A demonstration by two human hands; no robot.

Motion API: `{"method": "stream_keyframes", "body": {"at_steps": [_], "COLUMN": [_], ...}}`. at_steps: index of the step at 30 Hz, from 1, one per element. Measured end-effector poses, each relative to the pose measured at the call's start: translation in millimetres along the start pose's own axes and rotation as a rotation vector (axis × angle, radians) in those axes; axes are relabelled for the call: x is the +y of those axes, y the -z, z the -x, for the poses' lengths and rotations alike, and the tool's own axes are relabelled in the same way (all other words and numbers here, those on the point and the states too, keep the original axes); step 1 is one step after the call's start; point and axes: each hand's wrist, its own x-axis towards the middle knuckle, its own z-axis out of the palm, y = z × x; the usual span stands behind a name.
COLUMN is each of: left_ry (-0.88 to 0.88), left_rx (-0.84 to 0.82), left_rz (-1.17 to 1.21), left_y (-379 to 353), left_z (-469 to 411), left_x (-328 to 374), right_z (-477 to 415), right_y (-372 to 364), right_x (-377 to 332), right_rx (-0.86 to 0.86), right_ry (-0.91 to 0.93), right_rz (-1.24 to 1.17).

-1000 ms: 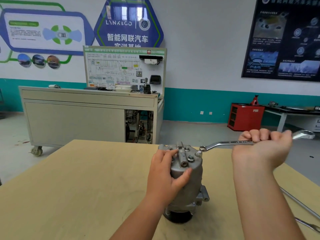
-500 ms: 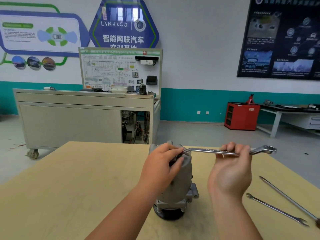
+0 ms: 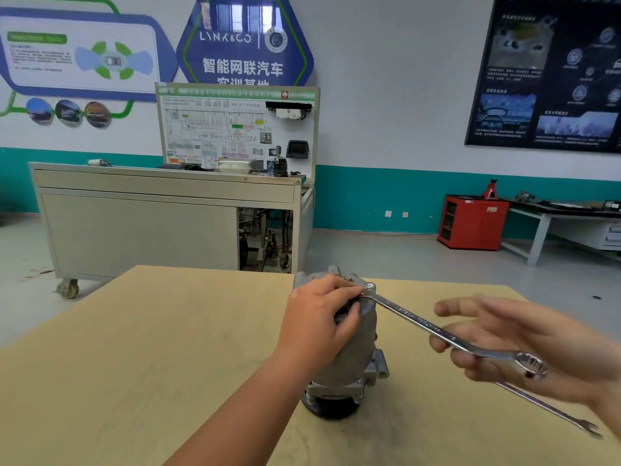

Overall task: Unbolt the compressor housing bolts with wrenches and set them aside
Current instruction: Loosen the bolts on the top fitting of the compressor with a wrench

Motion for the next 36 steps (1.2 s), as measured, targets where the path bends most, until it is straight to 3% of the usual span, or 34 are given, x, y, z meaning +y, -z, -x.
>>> {"method": "stream_keyframes", "body": {"at_steps": [2,7,11,15,19,24,30,36], "left_ry": [-0.017,0.024,0.246,0.266,0.243,0.255,0.272,0.249], "left_rx": [0.015,0.0,-0.006,0.01,0.023,0.008,0.0,0.038], "left_rz": [-0.003,-0.067,-0.021,0.009,0.029,0.023,-0.001,0.014], "left_y": [-1,-4,-8,-8,-6,-7,-8,-9], "left_z": [0,7,13,9,13,13,14,14], "left_x": [0,-2,-3,-4,-5,-6,-7,-6], "right_z": [-20,-67,-87,-100,-106,-101,-82,-86], "right_y": [-9,-42,-40,-31,-17,-12,-17,-34], "right_x": [-12,-35,-58,-72,-70,-76,-51,-32], "right_rx": [0.223,0.295,0.218,0.095,0.092,0.107,0.234,0.214], "right_ry": [-0.106,-0.245,-0.315,-0.375,-0.186,-0.296,-0.277,-0.307], "right_rz": [0.362,0.915,1.376,1.733,1.994,1.646,0.874,0.721]}}
